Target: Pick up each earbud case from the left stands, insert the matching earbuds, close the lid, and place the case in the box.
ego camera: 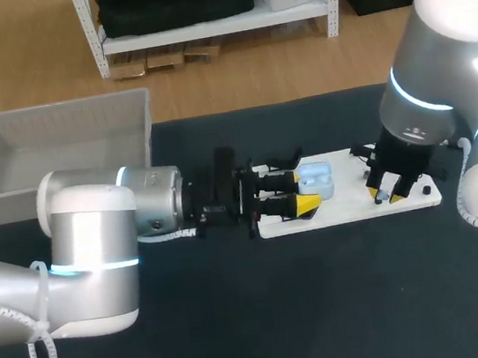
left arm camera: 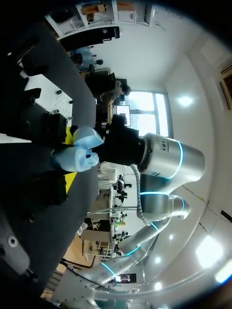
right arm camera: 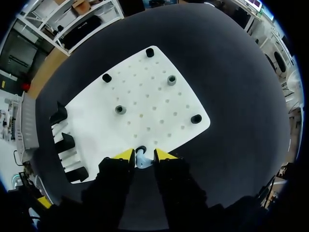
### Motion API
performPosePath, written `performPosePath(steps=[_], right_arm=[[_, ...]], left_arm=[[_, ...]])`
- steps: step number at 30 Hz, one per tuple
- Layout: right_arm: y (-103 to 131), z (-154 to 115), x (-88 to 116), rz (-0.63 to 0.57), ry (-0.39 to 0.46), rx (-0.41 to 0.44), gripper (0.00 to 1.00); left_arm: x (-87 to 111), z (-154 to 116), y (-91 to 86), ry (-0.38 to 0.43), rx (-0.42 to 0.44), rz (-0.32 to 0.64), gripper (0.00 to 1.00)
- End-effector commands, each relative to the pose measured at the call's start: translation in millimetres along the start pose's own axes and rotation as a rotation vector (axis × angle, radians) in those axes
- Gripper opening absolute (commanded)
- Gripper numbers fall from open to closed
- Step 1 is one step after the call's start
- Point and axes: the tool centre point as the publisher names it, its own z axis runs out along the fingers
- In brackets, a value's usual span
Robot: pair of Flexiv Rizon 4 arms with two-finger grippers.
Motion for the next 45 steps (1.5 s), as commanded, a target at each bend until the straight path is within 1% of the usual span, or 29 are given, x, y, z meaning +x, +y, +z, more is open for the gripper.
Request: performPosePath(steps=[1, 5, 7, 9, 12, 15, 35, 39, 45], right_arm=[[2.0, 0.5, -1.4, -0.001, 0.005, 0.005, 0.24], [1.9, 0.5, -1.0, -0.001, 0.005, 0.007, 0.23], [1.9, 0.5, -0.7, -0.002, 0.005, 0.008, 0.20], [1.8, 0.5, -0.6, -0.002, 0.005, 0.009, 0.12], [1.6, 0.6, -0.4, -0.002, 0.004, 0.011, 0.08], [1.3, 0.0, -0.7, -0.002, 0.002, 0.011, 0.00], [-1.8, -24.6, 0.5, 0.001, 0.009, 0.006, 0.00], [-2.6, -34.3, 1.2, -0.002, 0.010, 0.006, 0.00], [-0.4, -59.0, -1.6, -0.021, -0.003, 0.019, 0.00]], left_arm=[[-0.6, -0.4, 0.6, 0.002, 0.003, -0.002, 0.00], [-0.6, -0.4, 0.6, 0.002, 0.003, -0.002, 0.00], [-0.6, -0.4, 0.6, 0.002, 0.003, -0.002, 0.00], [-0.6, -0.4, 0.6, 0.002, 0.003, -0.002, 0.00], [-0.6, -0.4, 0.6, 0.002, 0.003, -0.002, 0.00], [-0.6, -0.4, 0.6, 0.002, 0.003, -0.002, 0.00], [-0.6, -0.4, 0.6, 0.002, 0.003, -0.002, 0.00], [-0.6, -0.4, 0.6, 0.002, 0.003, -0.002, 0.00], [-0.6, -0.4, 0.6, 0.002, 0.003, -0.002, 0.00]])
